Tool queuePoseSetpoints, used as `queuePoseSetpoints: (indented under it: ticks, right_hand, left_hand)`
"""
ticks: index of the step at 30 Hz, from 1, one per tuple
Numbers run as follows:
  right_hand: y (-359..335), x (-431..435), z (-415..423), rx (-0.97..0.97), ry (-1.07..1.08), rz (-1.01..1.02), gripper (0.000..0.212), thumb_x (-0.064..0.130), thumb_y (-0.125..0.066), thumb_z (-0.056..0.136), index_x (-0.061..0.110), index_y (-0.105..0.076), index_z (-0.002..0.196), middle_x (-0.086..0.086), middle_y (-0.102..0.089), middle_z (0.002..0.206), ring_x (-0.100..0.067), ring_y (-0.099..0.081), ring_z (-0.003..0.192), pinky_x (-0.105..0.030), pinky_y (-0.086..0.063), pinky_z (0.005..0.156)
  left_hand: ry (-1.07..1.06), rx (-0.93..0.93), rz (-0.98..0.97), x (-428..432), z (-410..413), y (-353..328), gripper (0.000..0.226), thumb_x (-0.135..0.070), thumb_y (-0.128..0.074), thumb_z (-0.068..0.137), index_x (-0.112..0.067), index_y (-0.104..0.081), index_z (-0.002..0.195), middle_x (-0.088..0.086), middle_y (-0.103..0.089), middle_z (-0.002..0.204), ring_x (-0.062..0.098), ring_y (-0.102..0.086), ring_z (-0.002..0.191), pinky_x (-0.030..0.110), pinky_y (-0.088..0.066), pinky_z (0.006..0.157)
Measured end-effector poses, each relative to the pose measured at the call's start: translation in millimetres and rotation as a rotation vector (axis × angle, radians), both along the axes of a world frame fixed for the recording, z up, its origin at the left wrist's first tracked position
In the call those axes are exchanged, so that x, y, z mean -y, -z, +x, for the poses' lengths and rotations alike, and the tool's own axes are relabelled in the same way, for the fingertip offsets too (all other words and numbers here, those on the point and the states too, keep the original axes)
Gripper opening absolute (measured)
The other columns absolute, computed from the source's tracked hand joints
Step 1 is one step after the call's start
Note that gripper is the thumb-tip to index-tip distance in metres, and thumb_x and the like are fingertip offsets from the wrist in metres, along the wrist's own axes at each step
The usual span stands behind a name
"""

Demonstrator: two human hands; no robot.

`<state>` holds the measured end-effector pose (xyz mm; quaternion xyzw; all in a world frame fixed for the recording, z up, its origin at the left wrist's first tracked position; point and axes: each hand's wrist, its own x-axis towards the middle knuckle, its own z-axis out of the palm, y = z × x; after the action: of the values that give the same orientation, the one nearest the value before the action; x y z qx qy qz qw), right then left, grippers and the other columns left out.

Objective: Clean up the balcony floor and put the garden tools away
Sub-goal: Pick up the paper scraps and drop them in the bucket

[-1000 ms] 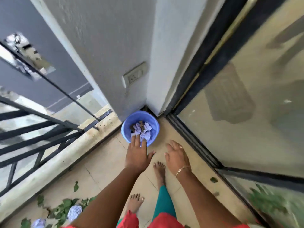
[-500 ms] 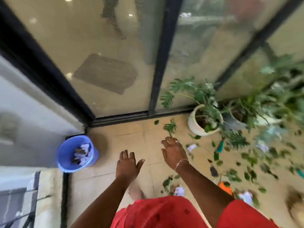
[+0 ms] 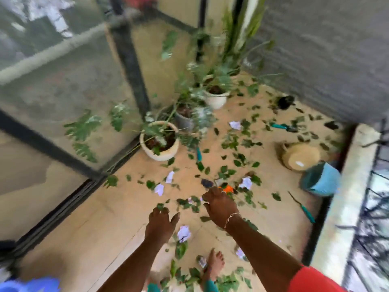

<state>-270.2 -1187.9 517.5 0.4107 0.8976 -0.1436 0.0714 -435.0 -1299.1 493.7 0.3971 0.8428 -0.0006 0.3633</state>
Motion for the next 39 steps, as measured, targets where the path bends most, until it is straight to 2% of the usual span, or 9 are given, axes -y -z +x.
queuePoseSetpoints:
  ticks: [2,4,7,12,16,19,25,30,39]
  right_hand:
    - [-8.1,-20.7,48.1,0.009,0.080,-0.024,0.032,0.016,-0.084,0.047,0.014,-0.069,0.075,-0.010,-0.064,0.080,-0.029,-0.064,0.058,-0.029,-0.051,0.050]
    - [-19.6,-38.9,93.2,0.010,0.162,-0.042,0.027,0.015,-0.072,0.069,0.009,-0.067,0.095,-0.017,-0.060,0.100,-0.040,-0.063,0.080,-0.037,-0.052,0.067]
    - [-26.9,-61.1,151.4,-0.018,0.315,0.007,0.031,0.016,-0.051,0.087,0.009,-0.060,0.116,-0.019,-0.051,0.123,-0.040,-0.054,0.103,-0.040,-0.046,0.084]
    - [-29.0,-87.8,211.4,-0.050,0.521,0.035,0.026,0.014,-0.057,0.082,0.008,-0.065,0.106,-0.016,-0.059,0.105,-0.039,-0.059,0.089,-0.042,-0.051,0.074]
    - [-27.0,-116.0,239.9,-0.050,0.562,0.047,0.021,0.014,-0.075,0.057,0.013,-0.068,0.077,-0.008,-0.060,0.076,-0.030,-0.061,0.060,-0.036,-0.052,0.048]
    - [-26.5,-148.4,258.0,-0.048,0.589,0.095,0.027,0.016,-0.080,0.050,0.017,-0.066,0.073,-0.003,-0.059,0.071,-0.023,-0.059,0.055,-0.030,-0.050,0.043]
    - [-23.9,-253.3,279.8,-0.037,0.619,0.043,0.020,0.014,-0.076,0.068,0.012,-0.070,0.087,-0.010,-0.063,0.086,-0.032,-0.063,0.071,-0.040,-0.052,0.057]
    - [-29.2,-371.1,278.7,0.050,0.479,-0.061,0.032,0.026,-0.047,0.094,0.014,-0.054,0.123,-0.010,-0.046,0.130,-0.032,-0.049,0.113,-0.035,-0.042,0.092]
    - [-14.7,-521.0,245.8,-0.042,0.360,-0.119,0.030,0.024,-0.052,0.091,0.011,-0.060,0.117,-0.015,-0.054,0.119,-0.033,-0.054,0.109,-0.036,-0.043,0.093]
  left_hand:
    - [0.084,0.005,0.040,-41.6,35.8,-3.2,0.050,-0.046,-0.043,0.096,-0.010,-0.049,0.129,0.010,-0.044,0.133,0.027,-0.038,0.129,0.032,-0.036,0.102]
    - [0.150,0.019,0.094,-80.8,70.7,-6.9,0.047,-0.044,-0.046,0.095,-0.009,-0.051,0.126,0.012,-0.046,0.131,0.028,-0.043,0.126,0.033,-0.038,0.099]
    - [0.258,0.051,0.159,-127.3,118.6,-16.2,0.045,-0.043,-0.048,0.095,-0.009,-0.054,0.123,0.012,-0.047,0.128,0.027,-0.044,0.123,0.033,-0.040,0.097]
    - [0.402,0.106,0.154,-187.0,175.5,-29.9,0.043,-0.044,-0.046,0.095,-0.011,-0.055,0.121,0.009,-0.047,0.127,0.024,-0.045,0.121,0.030,-0.040,0.096]
    - [0.447,0.110,0.126,-235.4,200.1,-27.1,0.044,-0.046,-0.042,0.096,-0.011,-0.054,0.121,0.010,-0.045,0.128,0.026,-0.045,0.122,0.032,-0.040,0.097]
    - [0.453,0.119,0.137,-275.1,211.5,-15.3,0.044,-0.046,-0.043,0.096,-0.010,-0.056,0.117,0.012,-0.047,0.125,0.028,-0.046,0.121,0.030,-0.039,0.097]
    - [0.449,0.136,0.088,-369.6,223.4,8.7,0.045,-0.045,-0.041,0.097,-0.010,-0.055,0.122,0.014,-0.048,0.125,0.029,-0.048,0.118,0.031,-0.040,0.096]
    - [0.407,0.108,0.060,-452.3,208.0,13.2,0.047,-0.044,-0.043,0.097,-0.007,-0.055,0.124,0.014,-0.052,0.126,0.027,-0.047,0.122,0.031,-0.037,0.100]
    - [0.260,0.076,0.059,-581.5,179.1,-8.7,0.042,-0.037,-0.040,0.100,-0.006,-0.056,0.124,0.016,-0.055,0.125,0.029,-0.046,0.122,0.029,-0.035,0.097]
